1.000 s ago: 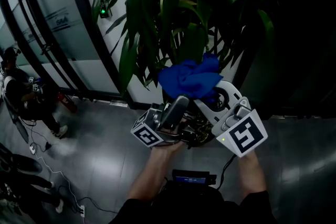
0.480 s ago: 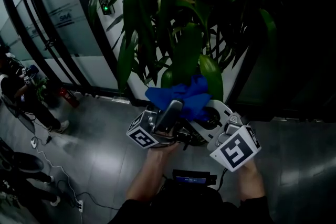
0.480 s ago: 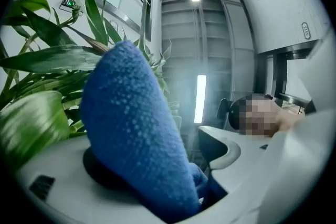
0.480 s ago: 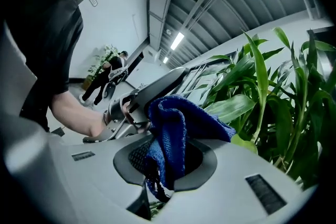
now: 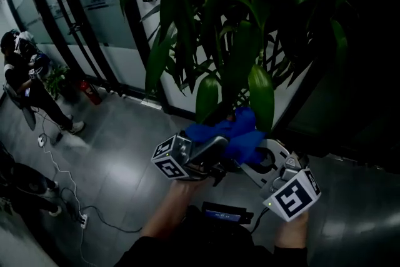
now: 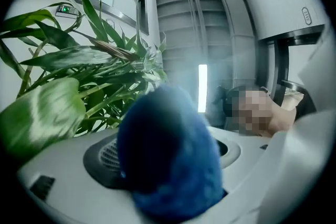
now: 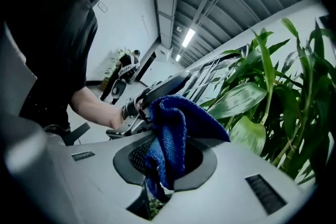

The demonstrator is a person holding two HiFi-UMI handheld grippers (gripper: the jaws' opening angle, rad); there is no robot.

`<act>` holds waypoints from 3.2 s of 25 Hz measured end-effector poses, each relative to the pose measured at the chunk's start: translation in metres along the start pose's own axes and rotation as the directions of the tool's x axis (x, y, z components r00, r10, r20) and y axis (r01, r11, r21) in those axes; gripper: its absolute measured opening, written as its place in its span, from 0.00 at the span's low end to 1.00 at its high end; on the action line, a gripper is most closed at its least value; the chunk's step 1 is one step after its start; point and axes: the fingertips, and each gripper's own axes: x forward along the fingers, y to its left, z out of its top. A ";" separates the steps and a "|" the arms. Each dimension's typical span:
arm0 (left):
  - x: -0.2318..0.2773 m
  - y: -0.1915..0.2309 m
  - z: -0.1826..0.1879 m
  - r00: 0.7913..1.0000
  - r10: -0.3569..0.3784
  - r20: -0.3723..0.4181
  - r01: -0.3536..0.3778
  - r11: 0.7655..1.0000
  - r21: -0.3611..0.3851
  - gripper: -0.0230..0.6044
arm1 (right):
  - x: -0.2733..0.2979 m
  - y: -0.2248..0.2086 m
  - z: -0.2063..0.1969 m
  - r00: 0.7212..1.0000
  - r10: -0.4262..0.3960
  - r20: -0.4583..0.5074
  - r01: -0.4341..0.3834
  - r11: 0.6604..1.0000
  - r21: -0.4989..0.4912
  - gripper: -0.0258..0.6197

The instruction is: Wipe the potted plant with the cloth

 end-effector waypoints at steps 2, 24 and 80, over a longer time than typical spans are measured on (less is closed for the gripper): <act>-0.003 -0.003 -0.009 1.000 0.004 -0.018 -0.004 1.000 0.008 0.66 | -0.015 -0.007 0.001 0.999 -0.003 0.044 0.001 0.999 0.049 0.16; -0.165 0.014 0.052 0.961 0.273 0.047 -0.275 0.961 0.030 0.54 | -0.103 -0.049 0.038 0.725 -0.439 0.531 0.193 0.869 0.456 0.16; -0.172 0.074 0.047 0.961 0.002 -0.275 -0.136 0.873 -0.469 0.04 | 0.153 -0.103 -0.031 0.825 -0.537 -0.175 0.564 0.800 0.203 0.16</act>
